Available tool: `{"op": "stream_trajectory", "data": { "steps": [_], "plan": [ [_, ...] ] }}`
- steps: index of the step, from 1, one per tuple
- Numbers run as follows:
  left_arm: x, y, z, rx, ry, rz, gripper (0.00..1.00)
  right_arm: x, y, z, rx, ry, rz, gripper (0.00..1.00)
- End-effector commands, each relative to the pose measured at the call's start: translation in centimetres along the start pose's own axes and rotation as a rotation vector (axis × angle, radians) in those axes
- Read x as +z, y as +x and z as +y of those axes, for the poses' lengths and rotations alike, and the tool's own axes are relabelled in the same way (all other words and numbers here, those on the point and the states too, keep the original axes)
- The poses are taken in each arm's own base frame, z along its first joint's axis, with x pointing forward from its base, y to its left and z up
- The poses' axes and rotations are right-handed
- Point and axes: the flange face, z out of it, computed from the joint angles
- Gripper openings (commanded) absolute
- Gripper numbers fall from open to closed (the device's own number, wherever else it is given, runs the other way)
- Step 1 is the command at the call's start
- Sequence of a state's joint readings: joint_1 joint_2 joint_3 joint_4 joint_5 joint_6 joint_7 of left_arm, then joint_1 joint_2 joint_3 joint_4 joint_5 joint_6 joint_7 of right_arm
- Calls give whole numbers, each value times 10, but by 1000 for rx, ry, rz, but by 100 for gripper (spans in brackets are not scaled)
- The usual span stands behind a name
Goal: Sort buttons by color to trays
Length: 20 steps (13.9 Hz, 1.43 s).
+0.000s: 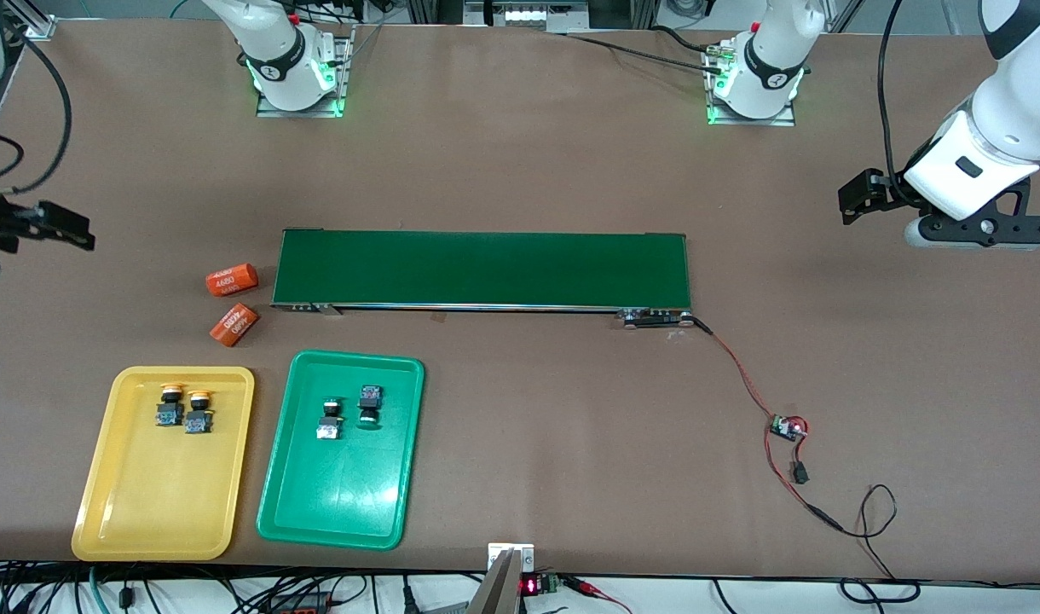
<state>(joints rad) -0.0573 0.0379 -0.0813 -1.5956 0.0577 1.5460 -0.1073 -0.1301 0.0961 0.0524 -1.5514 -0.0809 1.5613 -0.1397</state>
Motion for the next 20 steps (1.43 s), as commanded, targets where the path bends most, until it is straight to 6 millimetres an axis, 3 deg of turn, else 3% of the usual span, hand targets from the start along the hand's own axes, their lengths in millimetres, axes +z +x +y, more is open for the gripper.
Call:
{"op": "stream_trajectory", "data": {
  "steps": [1, 3, 7, 12, 20],
  "plan": [
    [-6, -5, -3, -8, 9, -1, 100, -15, -50, -10, 0, 18, -25, 100],
    [-6, -6, -3, -6, 9, -2, 100, -17, -59, -9, 7, 26, -58, 100],
    [-6, -6, -4, -8, 9, -4, 100, -3, -51, -12, -3, 29, -76, 100],
    [-6, -6, -3, -6, 9, -4, 100, -7, -49, -23, -24, 29, -86, 100],
    [-6, -6, -1, -3, 10, -3, 100, -3, -48, -20, -9, 20, -93, 100]
  ]
}}
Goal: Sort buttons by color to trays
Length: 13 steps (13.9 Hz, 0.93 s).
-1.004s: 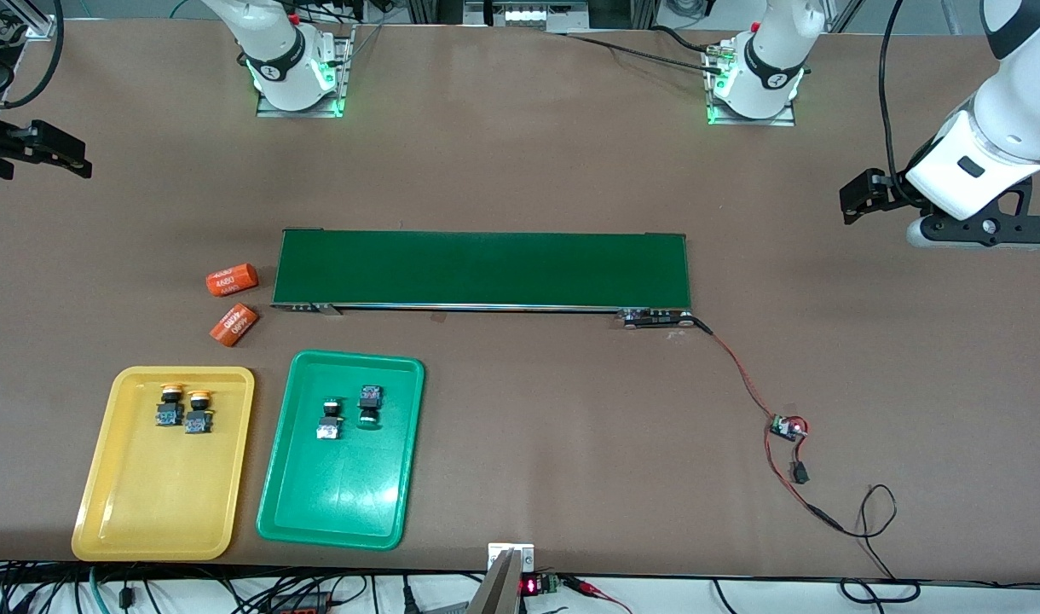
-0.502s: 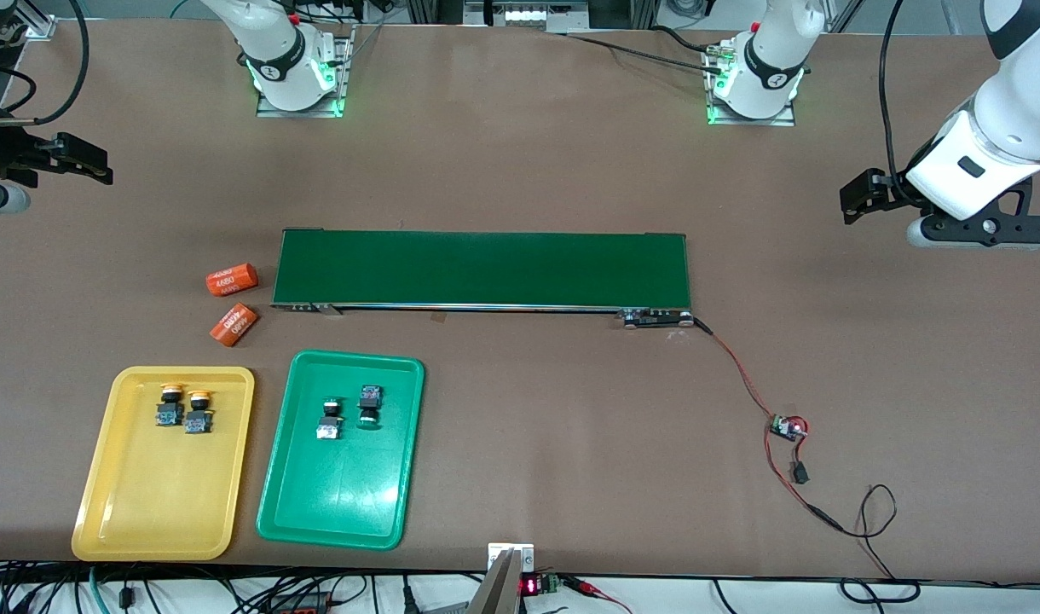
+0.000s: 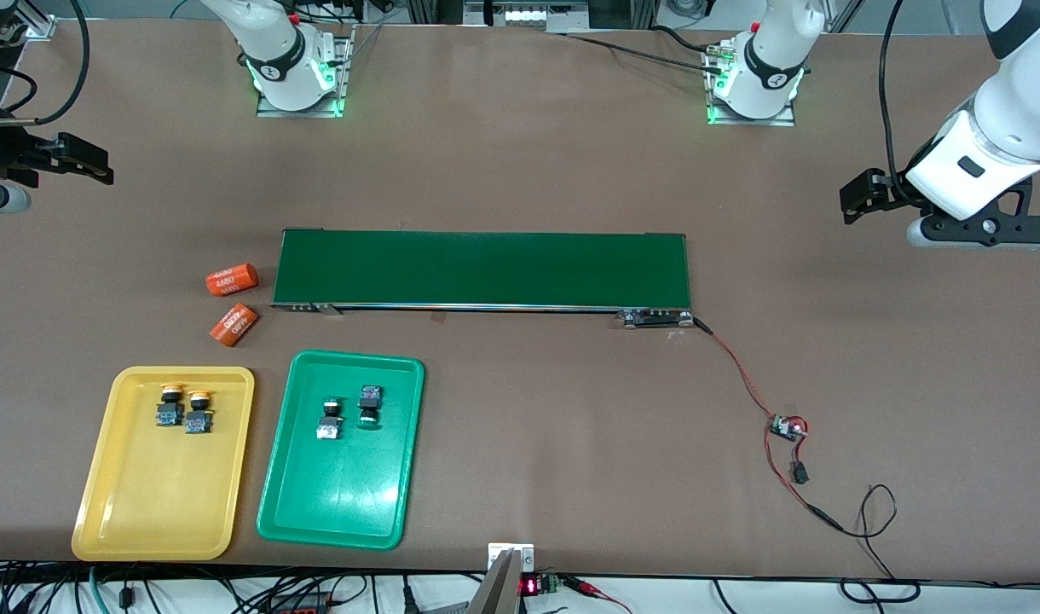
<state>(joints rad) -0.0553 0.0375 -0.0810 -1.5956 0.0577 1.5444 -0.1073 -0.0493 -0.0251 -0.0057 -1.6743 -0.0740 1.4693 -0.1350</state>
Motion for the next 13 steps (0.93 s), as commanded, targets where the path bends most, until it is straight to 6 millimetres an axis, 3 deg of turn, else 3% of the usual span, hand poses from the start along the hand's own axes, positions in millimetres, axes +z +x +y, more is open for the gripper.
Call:
{"op": "stream_trajectory", "data": {
  "steps": [1, 9, 13],
  "plan": [
    [-6, -6, 0, -1, 10, -1, 100, -2, -2, 1, 10, 10, -5, 100],
    [-6, -6, -2, 2, 9, -1, 100, -2, -2, 0, 12, 14, -4, 100],
    [-6, -5, -4, -1, 9, 0, 100, -2, 0, -9, -8, 8, -4, 100]
  ]
}}
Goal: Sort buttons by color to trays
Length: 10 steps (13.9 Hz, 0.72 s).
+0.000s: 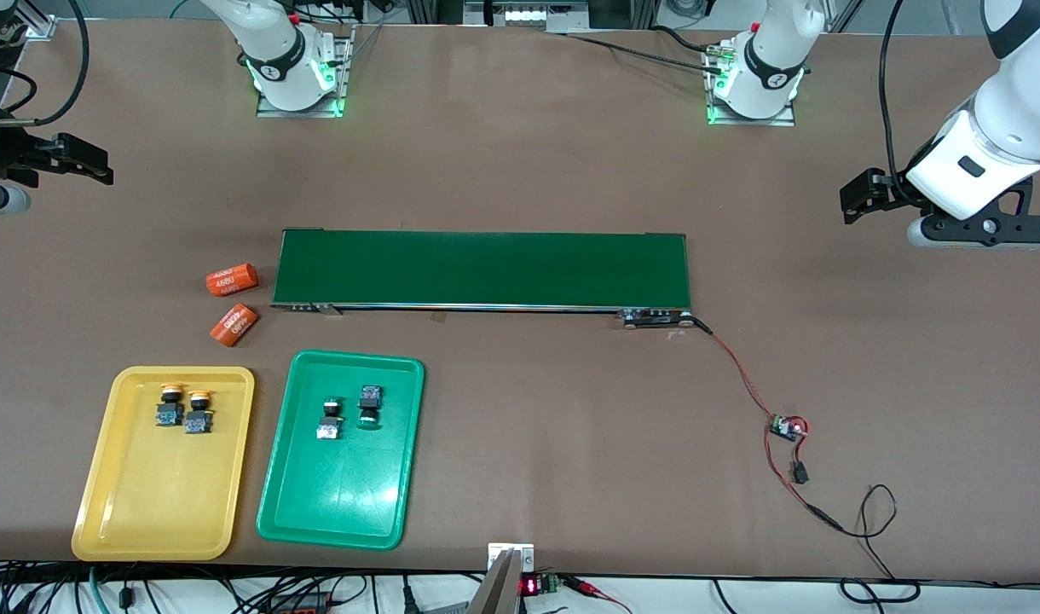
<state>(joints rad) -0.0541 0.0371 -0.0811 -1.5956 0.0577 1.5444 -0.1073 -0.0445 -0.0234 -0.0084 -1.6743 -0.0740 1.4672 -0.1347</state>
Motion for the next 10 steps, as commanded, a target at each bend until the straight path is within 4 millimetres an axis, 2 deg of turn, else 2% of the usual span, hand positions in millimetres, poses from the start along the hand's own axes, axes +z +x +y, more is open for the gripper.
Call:
{"op": "stream_trajectory", "data": {
  "steps": [1, 3, 10],
  "plan": [
    [-6, -4, -3, 0, 9, 2, 100, -3, 0, -9, -9, 7, -1, 100],
    [-12, -5, 1, 2, 9, 13, 100, -4, -1, -12, -13, 6, -3, 100],
    [-14, -5, 4, 5, 9, 18, 100, -2, -1, -6, 1, 3, -7, 100]
  ]
}}
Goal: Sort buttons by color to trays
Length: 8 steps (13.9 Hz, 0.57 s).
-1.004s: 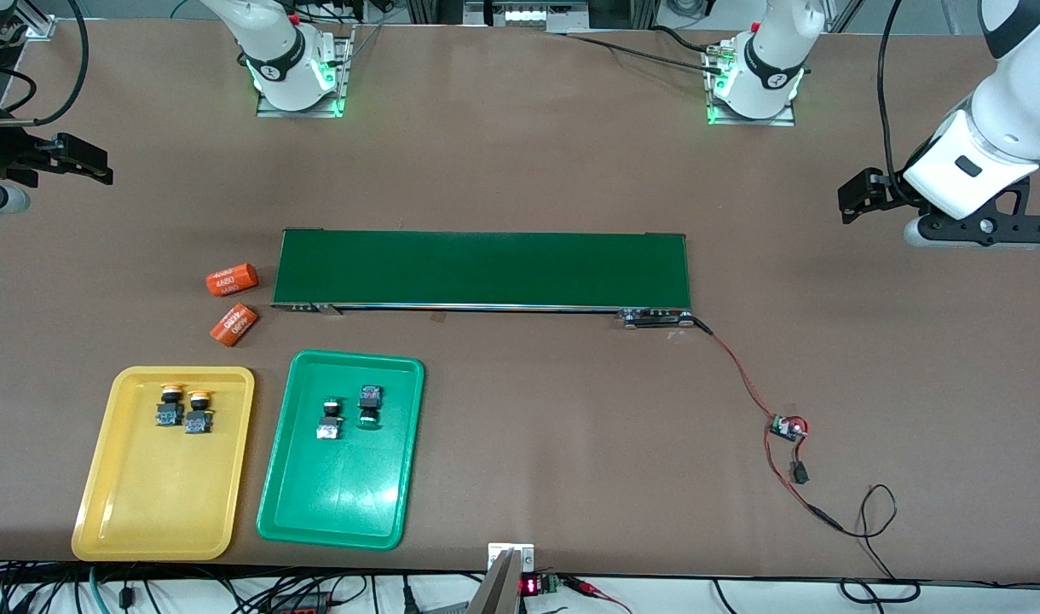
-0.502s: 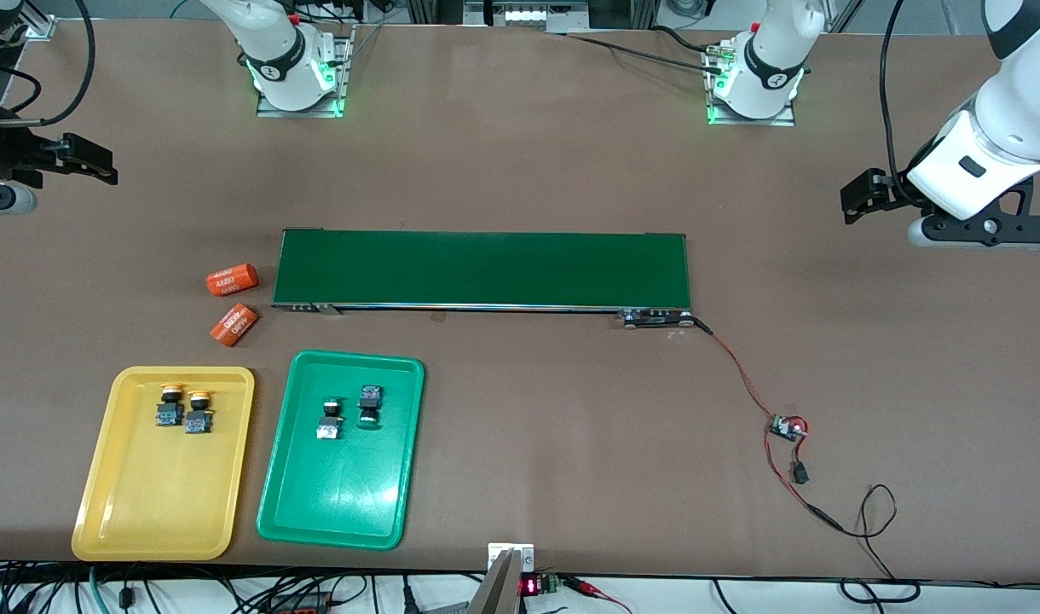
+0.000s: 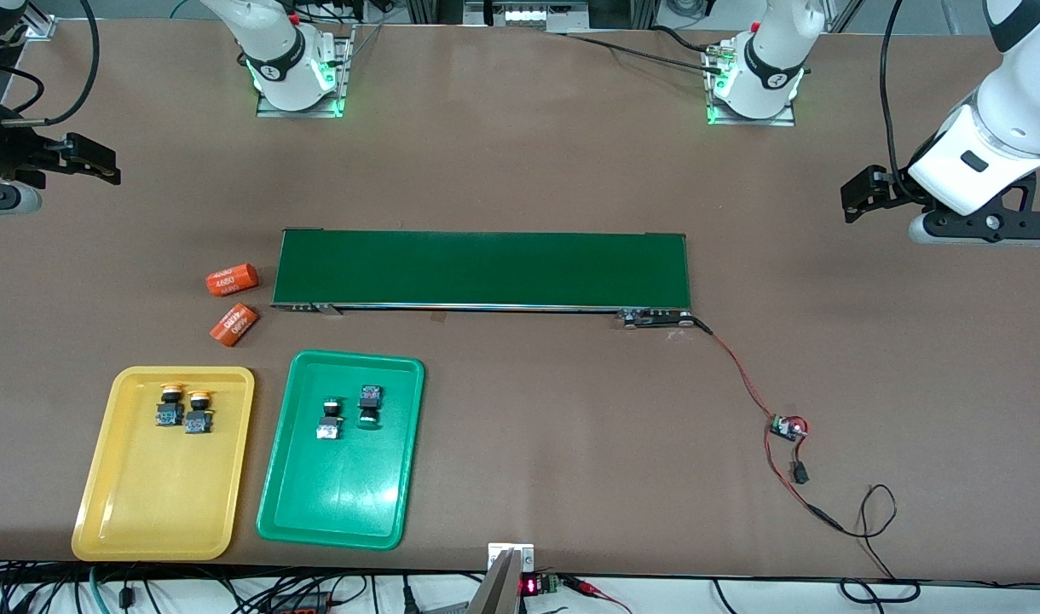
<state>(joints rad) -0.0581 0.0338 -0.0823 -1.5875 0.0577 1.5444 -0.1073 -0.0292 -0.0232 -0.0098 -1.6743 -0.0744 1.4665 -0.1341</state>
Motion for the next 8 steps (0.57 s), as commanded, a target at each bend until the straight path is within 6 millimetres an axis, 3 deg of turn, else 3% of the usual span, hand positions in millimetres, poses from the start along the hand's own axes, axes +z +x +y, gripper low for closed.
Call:
{"op": "stream_trajectory", "data": {
  "steps": [1, 8],
  "plan": [
    [-9, -4, 1, 1, 8, 6, 100, -1, 0, 1, 14, 16, -4, 100],
    [-8, -3, -1, 4, 10, 4, 100, -1, 11, -10, 52, 70, 46, 100]
  ]
}}
